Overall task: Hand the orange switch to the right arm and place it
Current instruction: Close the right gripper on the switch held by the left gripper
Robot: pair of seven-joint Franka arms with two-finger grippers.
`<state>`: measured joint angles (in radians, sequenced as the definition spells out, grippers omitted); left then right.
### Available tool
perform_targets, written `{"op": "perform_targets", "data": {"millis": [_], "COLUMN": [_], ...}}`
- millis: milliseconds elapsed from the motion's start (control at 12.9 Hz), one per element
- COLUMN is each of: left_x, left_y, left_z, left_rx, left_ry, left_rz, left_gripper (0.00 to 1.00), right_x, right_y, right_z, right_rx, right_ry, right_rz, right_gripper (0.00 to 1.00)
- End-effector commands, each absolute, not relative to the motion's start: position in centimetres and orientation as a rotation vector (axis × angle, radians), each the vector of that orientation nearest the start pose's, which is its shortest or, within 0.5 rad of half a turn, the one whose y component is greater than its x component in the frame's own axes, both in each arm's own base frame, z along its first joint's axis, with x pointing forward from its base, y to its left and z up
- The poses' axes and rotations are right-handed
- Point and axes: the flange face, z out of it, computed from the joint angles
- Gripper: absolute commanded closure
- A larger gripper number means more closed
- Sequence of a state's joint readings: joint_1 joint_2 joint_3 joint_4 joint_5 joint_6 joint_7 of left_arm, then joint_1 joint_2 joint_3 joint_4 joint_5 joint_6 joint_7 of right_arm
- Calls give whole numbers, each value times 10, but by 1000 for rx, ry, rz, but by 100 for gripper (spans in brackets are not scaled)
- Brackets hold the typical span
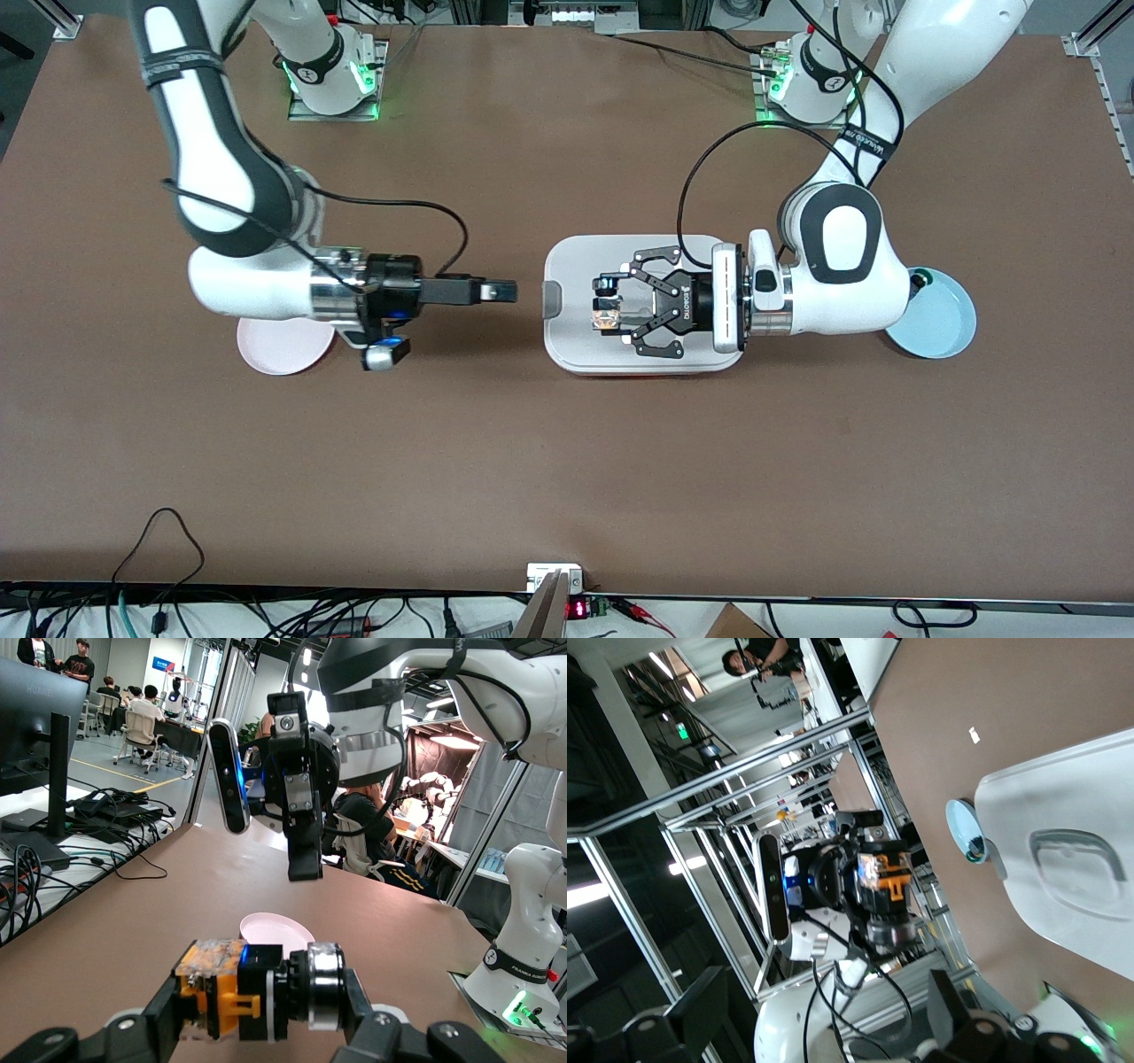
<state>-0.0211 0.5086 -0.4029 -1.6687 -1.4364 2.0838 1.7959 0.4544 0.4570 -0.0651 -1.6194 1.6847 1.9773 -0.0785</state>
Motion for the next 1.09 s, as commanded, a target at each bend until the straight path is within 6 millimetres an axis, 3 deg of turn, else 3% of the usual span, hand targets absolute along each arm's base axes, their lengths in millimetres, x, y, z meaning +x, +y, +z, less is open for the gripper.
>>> {"op": "perform_targets", "data": {"millis": [0, 388, 1010], "left_x": [625, 624, 625], "left_y": [-301, -302, -302], "left_z": [371, 371, 370], "left_rx": [1467, 1465, 1464], "left_ry": [-1103, -1105, -1104], "left_rz": [932, 930, 931], "left_gripper": [87, 87, 87], "right_x": [612, 607, 607], "right_y": [371, 389, 423], "right_z": [397, 368, 362], "right_rx": [-1649, -1639, -1659], "right_ry": [395, 387, 423], "right_rz": [227, 206, 152], "right_gripper": [0, 0, 6]}}
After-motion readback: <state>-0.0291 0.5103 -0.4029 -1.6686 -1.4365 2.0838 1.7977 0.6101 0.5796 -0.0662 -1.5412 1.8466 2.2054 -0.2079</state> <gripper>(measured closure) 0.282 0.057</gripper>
